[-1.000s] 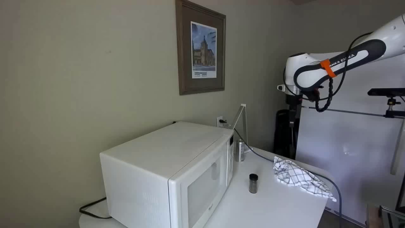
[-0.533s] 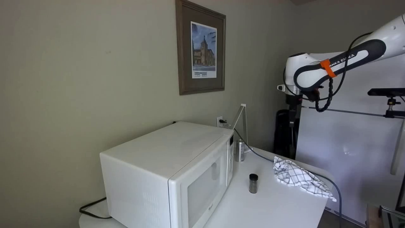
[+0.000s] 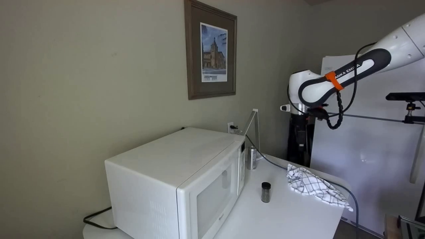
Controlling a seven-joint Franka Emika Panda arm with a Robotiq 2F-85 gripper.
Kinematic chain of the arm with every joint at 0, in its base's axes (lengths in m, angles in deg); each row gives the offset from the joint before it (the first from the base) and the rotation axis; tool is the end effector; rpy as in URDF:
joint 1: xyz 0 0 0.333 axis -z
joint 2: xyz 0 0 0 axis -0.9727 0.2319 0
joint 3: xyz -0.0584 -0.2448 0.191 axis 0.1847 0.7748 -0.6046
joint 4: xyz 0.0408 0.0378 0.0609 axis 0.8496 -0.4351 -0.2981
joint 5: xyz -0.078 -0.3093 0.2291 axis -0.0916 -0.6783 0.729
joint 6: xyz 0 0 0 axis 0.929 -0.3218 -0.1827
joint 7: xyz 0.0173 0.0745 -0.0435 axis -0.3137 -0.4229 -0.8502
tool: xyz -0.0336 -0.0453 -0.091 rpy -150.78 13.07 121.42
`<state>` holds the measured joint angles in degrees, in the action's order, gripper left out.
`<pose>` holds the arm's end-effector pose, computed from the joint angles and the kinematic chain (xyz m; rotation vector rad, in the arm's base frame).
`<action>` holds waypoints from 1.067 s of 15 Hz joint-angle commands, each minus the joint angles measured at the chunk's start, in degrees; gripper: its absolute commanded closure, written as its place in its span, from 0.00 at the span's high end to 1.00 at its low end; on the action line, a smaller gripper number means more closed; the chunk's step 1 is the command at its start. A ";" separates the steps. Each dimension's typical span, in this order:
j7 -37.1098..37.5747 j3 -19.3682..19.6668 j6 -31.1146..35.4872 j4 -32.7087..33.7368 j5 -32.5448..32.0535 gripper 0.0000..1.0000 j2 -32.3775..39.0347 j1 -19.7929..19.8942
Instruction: Put the glass jar on top of the microwave.
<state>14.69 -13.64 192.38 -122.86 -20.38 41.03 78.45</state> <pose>0.4631 -0.0931 0.4182 2.9650 0.6502 -0.1005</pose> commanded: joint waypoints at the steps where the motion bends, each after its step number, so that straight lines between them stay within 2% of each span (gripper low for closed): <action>1: -5.13 -1.27 0.91 -2.29 5.54 1.00 4.07 -2.15; 3: -6.79 -2.47 4.98 -4.27 7.57 1.00 6.31 -2.74; 6: -8.25 -4.28 14.56 -6.51 6.54 1.00 10.43 -2.75; 7: -5.88 -4.46 10.17 -5.29 5.97 1.00 8.46 -2.02; 9: -6.62 -5.10 13.65 -6.12 5.94 1.00 10.50 -1.95; 14: -6.99 -5.15 13.88 -5.99 5.93 1.00 10.94 -1.89; 15: -9.26 -5.13 14.86 -5.59 8.75 1.00 11.80 -1.87; 16: -8.82 -5.08 16.91 -5.46 8.45 1.00 12.93 -1.70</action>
<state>7.59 -18.07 206.39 -128.89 -14.08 52.03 75.87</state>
